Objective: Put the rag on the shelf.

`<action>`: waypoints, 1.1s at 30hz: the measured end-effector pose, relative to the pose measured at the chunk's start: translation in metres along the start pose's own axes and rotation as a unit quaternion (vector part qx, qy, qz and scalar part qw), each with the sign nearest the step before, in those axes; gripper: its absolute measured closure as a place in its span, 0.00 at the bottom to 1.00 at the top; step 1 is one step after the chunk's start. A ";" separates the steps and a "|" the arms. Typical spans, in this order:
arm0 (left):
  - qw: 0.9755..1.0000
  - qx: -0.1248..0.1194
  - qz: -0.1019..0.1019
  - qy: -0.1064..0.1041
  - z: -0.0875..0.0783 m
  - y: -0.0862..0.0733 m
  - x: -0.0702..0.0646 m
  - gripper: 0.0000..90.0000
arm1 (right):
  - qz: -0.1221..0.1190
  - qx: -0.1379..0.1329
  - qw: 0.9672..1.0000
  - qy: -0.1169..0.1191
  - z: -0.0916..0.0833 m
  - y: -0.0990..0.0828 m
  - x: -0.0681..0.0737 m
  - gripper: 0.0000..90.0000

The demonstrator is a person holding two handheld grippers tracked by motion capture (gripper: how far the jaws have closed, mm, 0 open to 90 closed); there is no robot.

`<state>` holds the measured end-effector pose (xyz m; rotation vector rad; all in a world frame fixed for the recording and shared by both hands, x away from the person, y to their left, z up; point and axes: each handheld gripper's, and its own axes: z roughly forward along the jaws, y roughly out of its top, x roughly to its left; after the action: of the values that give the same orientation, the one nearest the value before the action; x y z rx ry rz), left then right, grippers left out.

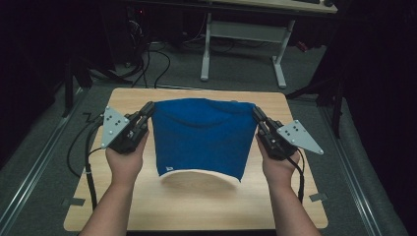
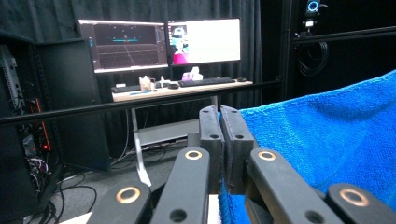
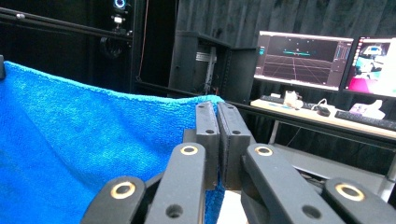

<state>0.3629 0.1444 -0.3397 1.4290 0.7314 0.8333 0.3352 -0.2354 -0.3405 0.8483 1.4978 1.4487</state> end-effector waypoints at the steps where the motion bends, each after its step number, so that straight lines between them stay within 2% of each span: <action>1: 1.000 0.001 0.001 0.000 0.001 0.000 0.000 0.98 | 0.003 0.000 1.000 0.000 0.001 0.000 0.000 0.98; 6: 1.000 0.003 -0.001 0.002 0.005 -0.001 0.002 0.99 | 0.005 0.002 1.000 -0.002 0.003 0.000 -0.004 0.99; 12: 1.000 0.016 0.003 0.006 0.016 -0.004 0.006 0.99 | 0.012 0.006 1.000 -0.008 0.009 0.002 -0.012 0.98; 19: 1.000 0.018 0.009 0.006 0.028 -0.003 0.009 0.99 | 0.015 0.010 1.000 -0.014 0.018 0.002 -0.019 0.98; 26: 0.999 0.029 0.024 0.009 0.050 0.002 0.014 0.99 | 0.014 0.018 1.000 -0.020 0.032 0.002 -0.026 0.98; 33: 0.999 0.032 0.033 0.020 0.071 0.009 0.027 0.99 | 0.017 0.027 0.999 -0.028 0.050 0.003 -0.036 0.99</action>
<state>0.4369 0.1281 -0.3278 1.5040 0.7510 0.8993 0.3951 -0.2479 -0.3303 0.9438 1.4938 1.4037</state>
